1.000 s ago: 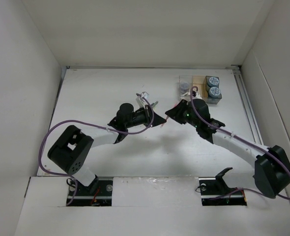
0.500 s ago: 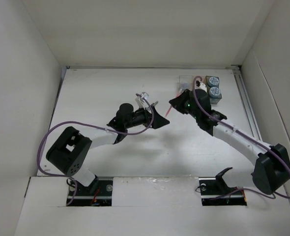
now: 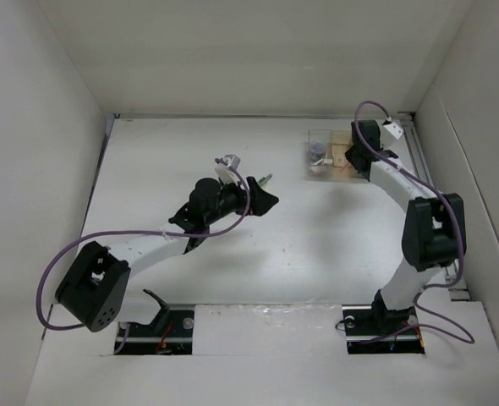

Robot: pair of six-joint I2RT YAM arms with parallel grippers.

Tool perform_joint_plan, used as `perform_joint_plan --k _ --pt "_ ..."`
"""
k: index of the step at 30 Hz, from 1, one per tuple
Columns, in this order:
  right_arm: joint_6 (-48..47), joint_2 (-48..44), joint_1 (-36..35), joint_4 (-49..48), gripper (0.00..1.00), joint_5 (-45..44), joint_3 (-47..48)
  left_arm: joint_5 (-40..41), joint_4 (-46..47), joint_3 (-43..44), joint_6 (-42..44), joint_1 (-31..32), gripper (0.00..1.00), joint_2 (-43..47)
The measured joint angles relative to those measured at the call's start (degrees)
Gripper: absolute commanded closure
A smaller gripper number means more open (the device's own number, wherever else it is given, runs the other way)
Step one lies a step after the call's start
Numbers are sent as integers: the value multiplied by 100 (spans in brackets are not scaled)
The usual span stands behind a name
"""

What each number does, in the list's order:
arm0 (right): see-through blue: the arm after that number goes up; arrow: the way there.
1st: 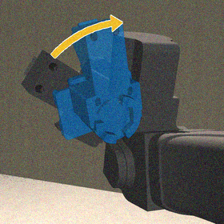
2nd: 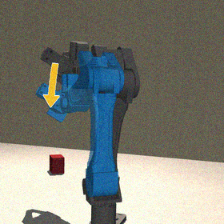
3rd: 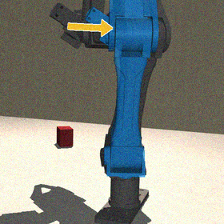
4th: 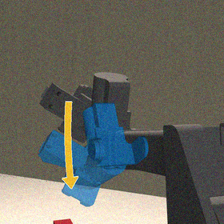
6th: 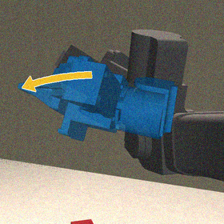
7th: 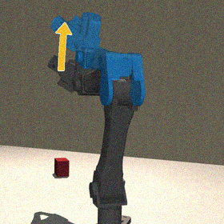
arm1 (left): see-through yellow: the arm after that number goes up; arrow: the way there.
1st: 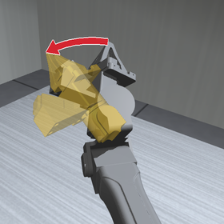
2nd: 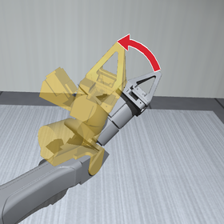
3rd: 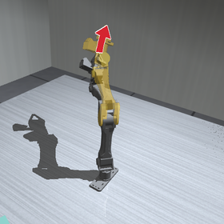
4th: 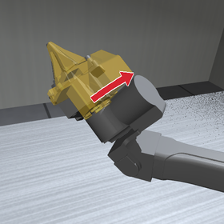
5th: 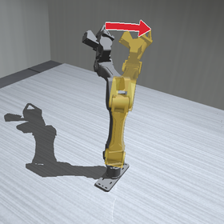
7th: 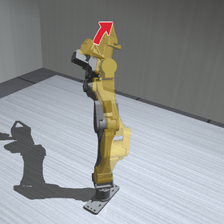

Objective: Sort the stationery into containers
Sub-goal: Place the pen in the storage box.

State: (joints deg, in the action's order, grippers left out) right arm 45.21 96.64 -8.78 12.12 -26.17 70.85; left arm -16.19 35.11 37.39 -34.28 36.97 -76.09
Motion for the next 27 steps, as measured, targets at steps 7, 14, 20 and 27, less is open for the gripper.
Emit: perform_joint_plan --k 7,14,20,27 --pt "-166 1198 -9 590 100 -1200 1088 -254 -133 2 96 0 38 -254" --pt "-413 1438 -109 695 100 -1878 1572 -111 -289 2 127 2 38 -164" --pt "-597 1469 -173 678 100 -2087 1744 55 -330 2 153 0 36 33" --pt "-815 1860 -308 678 95 -2074 2048 350 -522 2 216 0 45 48"
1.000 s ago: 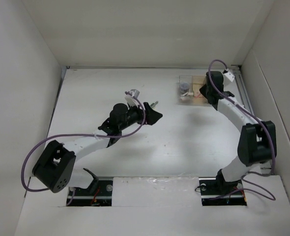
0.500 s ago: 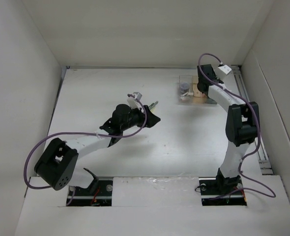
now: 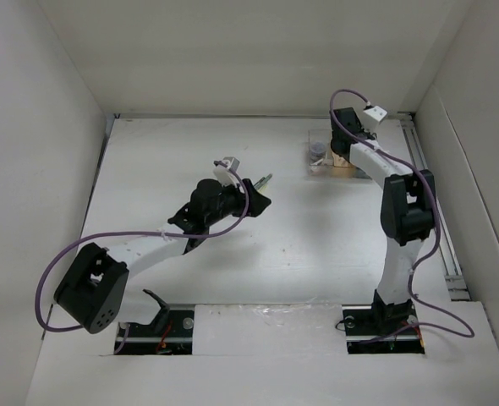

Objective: Sort the stationery into containers
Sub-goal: Place the pen in the storage box, then pick up the pen from the center of the board.

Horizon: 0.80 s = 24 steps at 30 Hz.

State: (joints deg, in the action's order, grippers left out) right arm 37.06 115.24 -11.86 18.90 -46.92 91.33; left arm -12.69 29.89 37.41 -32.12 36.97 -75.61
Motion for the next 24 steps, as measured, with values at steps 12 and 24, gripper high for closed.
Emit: perform_joint_plan --k 12,24 --pt "28 212 -232 72 45 238 68 710 -400 4 186 0 68 17" --pt "387 -1355 -260 37 100 1158 -658 1681 -981 369 505 -2 84 -114"
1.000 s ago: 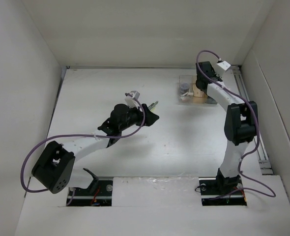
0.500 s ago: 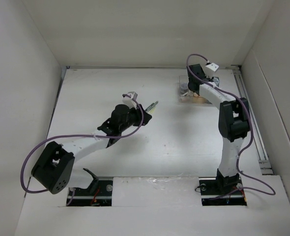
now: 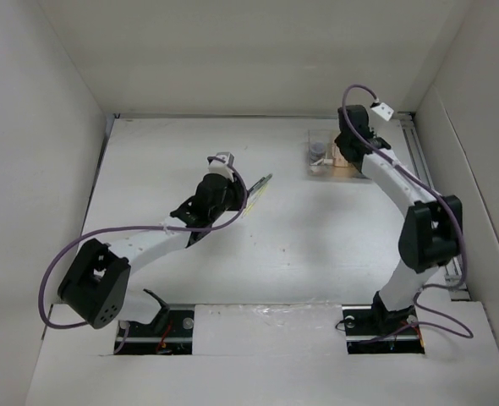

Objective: Sort the stationery into containers
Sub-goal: Pick up the pen from the center of the board.

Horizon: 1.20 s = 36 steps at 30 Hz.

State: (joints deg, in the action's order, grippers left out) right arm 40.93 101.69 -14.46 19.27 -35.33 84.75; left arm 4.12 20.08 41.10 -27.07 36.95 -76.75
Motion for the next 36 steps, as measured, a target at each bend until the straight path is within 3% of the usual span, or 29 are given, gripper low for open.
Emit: perform_joint_plan --k 5,8,10,12,15,21,22,29,36 --pt "339 -1355 -354 -542 100 1034 -1392 387 -262 435 85 2 72 -535" --pt "507 -1700 -796 -815 100 1554 -2004 595 -409 509 120 2 58 -796" --pt "568 -1683 -1130 -903 100 1792 -2229 743 -538 597 136 2 58 -973" --pt "610 -1646 -1414 -964 100 1932 -2404 841 -647 702 157 0 68 -1134" --pt "660 -1615 -1808 -988 96 1956 -2581 798 -713 761 223 -7 70 -1239" --pt "752 -1611 -1978 -1165 64 1952 -2763 492 -730 758 304 -4 59 -1244" --pt "772 -1611 -1978 -1204 63 1958 -2804 442 -728 756 323 -4 59 -1244" --pt "798 -1611 -1976 -1338 61 2022 -2938 190 -691 756 474 9 59 -1589" --pt "800 -1611 -1976 -1423 61 2103 -2949 81 -704 772 588 59 69 -1956"
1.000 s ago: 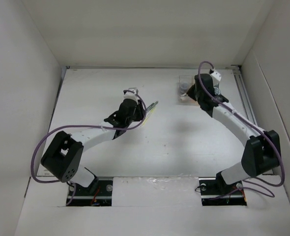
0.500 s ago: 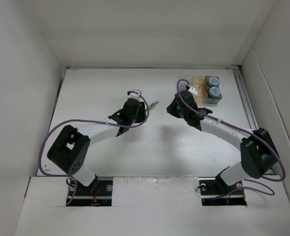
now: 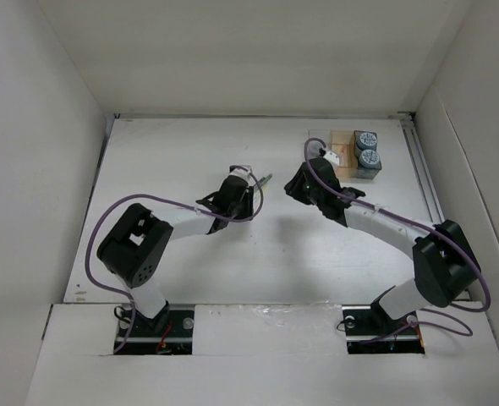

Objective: Sort the stationery into containers
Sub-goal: Pick up the pen from the center of the board.

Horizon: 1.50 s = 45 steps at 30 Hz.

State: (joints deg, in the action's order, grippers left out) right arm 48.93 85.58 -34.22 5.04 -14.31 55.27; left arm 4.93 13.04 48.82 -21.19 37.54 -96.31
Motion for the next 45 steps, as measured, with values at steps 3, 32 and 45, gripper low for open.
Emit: perform_joint_plan --k 3,32,45 --pt "0 0 0 -79 61 57 -39 -22 -4 59 35 13 77 -109" --pt "212 -680 0 -280 41 142 -485 186 -46 474 85 376 95 -538" --pt "444 -1178 13 -269 37 127 -833 -619 579 181 -269 780 98 584"
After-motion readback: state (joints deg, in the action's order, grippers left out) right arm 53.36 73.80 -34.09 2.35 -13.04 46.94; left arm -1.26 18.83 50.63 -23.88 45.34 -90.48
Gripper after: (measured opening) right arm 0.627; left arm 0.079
